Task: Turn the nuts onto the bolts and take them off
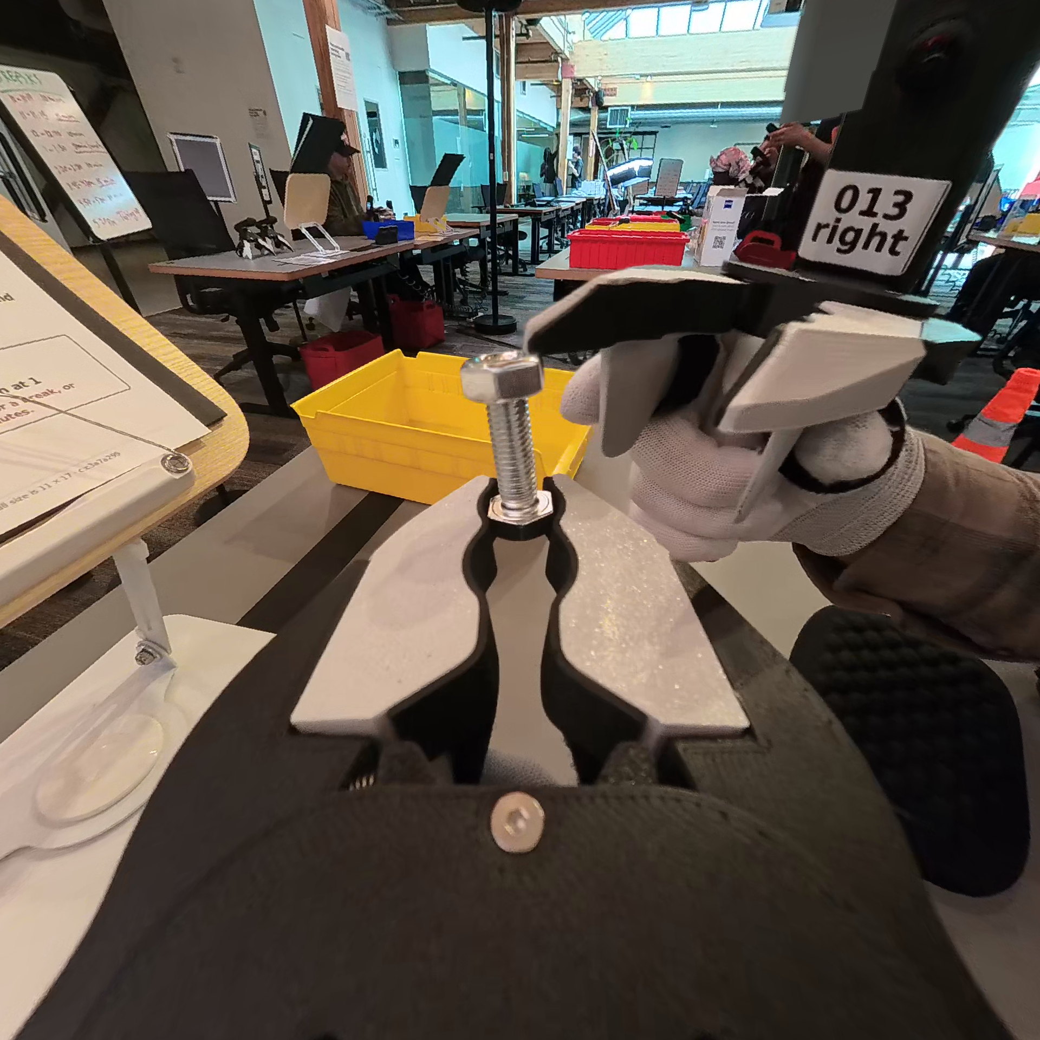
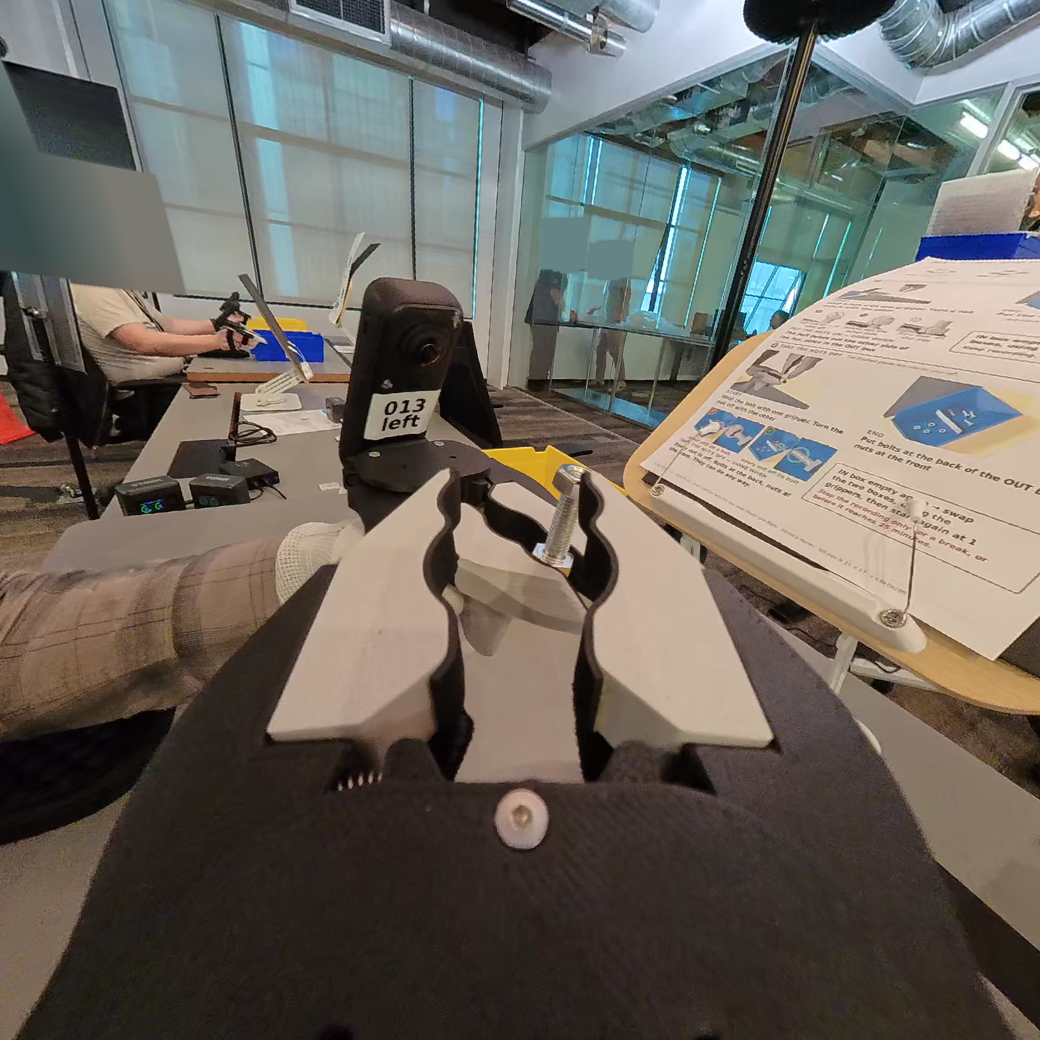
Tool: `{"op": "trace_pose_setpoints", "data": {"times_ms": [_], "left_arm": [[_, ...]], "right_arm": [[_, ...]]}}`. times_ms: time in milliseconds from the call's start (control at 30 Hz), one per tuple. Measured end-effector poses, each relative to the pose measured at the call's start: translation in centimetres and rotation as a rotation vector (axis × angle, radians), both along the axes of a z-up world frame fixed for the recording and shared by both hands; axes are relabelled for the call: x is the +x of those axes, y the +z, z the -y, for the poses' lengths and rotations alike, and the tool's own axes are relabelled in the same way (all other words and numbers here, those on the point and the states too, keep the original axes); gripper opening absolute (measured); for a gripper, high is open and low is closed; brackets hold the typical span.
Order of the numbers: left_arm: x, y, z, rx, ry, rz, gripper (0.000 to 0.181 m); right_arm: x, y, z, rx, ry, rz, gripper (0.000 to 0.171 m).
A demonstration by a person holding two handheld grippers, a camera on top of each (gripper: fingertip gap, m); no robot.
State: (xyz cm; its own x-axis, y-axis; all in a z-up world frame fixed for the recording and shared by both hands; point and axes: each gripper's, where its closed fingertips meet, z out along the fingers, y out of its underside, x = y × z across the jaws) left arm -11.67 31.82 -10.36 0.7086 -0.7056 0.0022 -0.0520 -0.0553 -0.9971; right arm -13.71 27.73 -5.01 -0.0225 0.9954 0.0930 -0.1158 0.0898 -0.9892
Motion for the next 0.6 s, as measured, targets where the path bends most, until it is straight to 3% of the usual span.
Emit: {"op": "trace_pose_setpoints", "data": {"times_ms": [467, 600], "left_arm": [[0.1, 0.1, 0.1, 0.004, 0.002, -0.004, 0.015], [0.3, 0.3, 0.2, 0.011, -0.007, -0.004, 0.015]], "right_arm": [[0.2, 0.1, 0.8, 0.033, -0.007, -0.003, 0.041], [0.3, 0.3, -0.8, 0.016, -0.050, -0.012, 0.046]]}}
